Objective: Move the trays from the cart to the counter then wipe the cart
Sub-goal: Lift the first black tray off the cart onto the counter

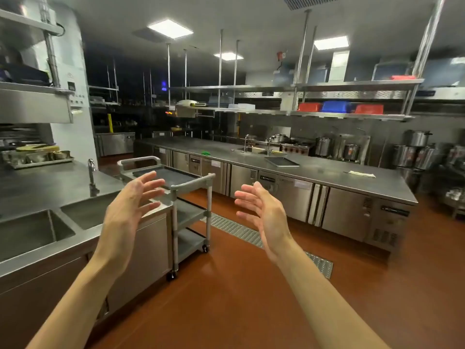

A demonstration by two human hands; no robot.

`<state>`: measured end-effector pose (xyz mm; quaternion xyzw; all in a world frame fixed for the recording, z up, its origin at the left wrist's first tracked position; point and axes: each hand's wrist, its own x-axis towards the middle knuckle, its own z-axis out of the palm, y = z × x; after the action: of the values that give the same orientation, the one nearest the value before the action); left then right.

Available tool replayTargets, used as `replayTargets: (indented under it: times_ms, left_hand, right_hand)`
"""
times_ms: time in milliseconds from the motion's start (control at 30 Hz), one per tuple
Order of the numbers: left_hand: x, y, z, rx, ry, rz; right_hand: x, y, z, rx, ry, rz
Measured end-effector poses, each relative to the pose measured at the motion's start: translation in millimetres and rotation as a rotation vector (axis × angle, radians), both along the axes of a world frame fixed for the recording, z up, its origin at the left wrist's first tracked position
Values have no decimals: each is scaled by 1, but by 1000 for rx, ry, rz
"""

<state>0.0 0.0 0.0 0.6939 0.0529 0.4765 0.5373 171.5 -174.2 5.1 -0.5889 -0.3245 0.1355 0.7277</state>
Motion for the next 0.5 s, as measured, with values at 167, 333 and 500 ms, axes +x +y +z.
replayTargets:
  times_ms: [167,333,500]
  left_hand:
    - [90,64,8,-35,76,11]
    - [197,126,-1,-52,94,18]
    - [322,182,-18,-41,123,75]
  right_hand:
    - [85,63,8,-20,29,-30]
    - [191,120,-7,-10,31,-31]
    - [323,180,-30,34,68,-20]
